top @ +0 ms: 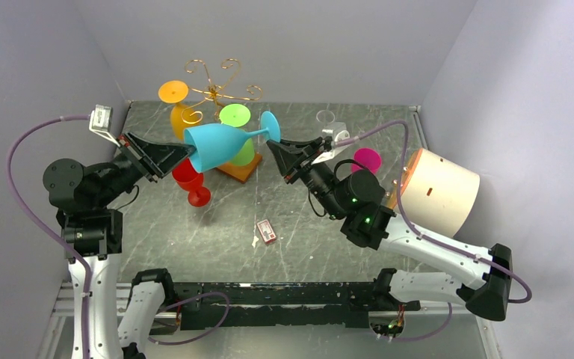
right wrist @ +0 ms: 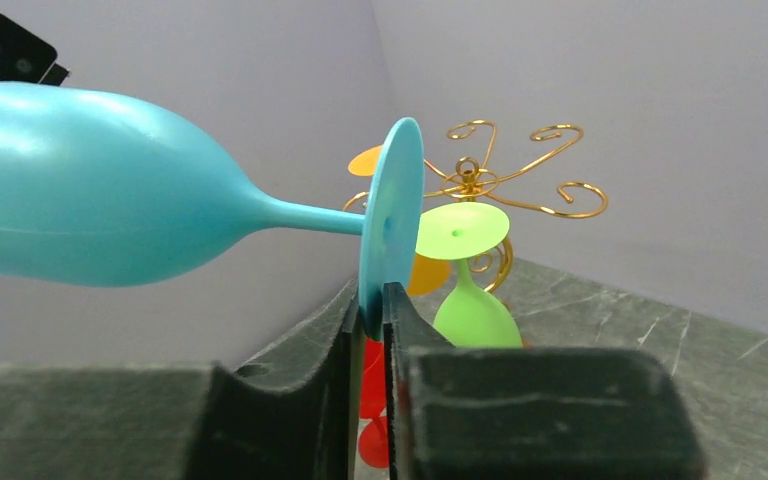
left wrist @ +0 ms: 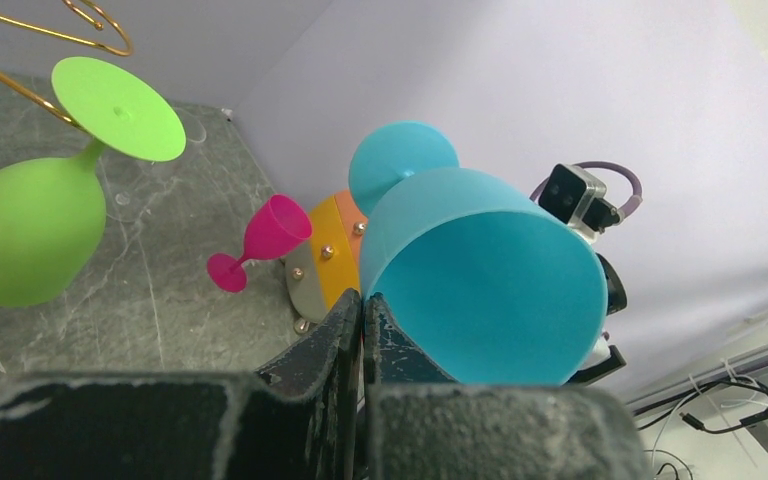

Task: Place the wine glass upside down on the wine glass rack

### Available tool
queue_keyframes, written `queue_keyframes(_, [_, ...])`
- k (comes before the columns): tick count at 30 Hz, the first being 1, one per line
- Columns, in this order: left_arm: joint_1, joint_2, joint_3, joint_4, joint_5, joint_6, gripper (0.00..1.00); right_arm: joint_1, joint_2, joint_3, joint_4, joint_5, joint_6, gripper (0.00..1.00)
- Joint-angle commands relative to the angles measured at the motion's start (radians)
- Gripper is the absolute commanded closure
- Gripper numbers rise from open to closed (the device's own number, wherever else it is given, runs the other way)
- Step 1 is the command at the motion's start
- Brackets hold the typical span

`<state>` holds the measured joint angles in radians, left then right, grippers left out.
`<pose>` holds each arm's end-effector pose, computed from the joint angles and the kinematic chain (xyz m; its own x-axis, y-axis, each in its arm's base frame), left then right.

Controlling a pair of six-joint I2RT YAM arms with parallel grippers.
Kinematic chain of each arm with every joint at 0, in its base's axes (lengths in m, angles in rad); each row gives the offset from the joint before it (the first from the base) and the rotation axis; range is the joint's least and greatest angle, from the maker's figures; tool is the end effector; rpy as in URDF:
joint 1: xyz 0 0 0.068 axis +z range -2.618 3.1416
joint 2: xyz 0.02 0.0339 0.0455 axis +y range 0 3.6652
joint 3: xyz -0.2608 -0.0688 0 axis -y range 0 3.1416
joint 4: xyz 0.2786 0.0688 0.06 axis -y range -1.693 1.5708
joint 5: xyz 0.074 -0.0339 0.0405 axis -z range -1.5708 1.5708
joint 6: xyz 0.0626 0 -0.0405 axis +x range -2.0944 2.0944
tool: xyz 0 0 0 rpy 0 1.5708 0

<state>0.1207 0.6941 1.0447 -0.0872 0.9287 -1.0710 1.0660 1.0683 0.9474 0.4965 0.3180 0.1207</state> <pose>0.1730 -0.0295 0.4614 -0.4865 -0.5885 -0.6457 0.5602 0.3571 -0.7475 0.1634 0.2552 0.4170 0.0929 0.4047 -0.9097 -0.7071 0.6701 0.2259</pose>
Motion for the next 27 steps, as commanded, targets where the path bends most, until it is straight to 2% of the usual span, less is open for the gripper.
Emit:
queue_keyframes(1, [-0.009, 0.002, -0.015, 0.048, 0.032, -0.018, 0.93, -0.007, 0.016, 0.017, 0.052, -0.024, -0.028, 0.91])
queue_keyframes(3, [-0.009, 0.003, -0.018, 0.04, 0.029, -0.01, 0.93, -0.007, 0.019, 0.014, 0.058, -0.032, -0.046, 1.0])
queue_keyframes(7, [-0.009, 0.002, -0.015, 0.007, 0.012, 0.016, 0.92, -0.007, 0.011, -0.007, 0.087, -0.032, -0.1, 1.0])
queue_keyframes(9, [-0.009, 0.001, -0.015, -0.012, 0.003, 0.029, 0.83, -0.007, 0.003, -0.013, 0.089, -0.036, -0.133, 1.0])
queue_keyframes(16, [-0.009, -0.009, 0.008, -0.111, -0.043, 0.115, 0.4, -0.008, -0.064, -0.033, 0.051, -0.036, -0.359, 1.0])
queue_keyframes(18, [-0.009, -0.014, 0.012, -0.144, -0.059, 0.132, 0.32, -0.008, -0.082, -0.032, 0.025, -0.041, -0.423, 1.0])
queue_keyframes(22, [-0.009, -0.02, 0.011, -0.197, -0.07, 0.163, 0.24, -0.007, -0.103, -0.036, -0.039, -0.067, -0.565, 1.0])
queue_keyframes(27, [-0.009, -0.024, -0.005, -0.231, -0.056, 0.194, 0.22, -0.007, -0.111, -0.044, -0.111, -0.12, -0.717, 1.0])
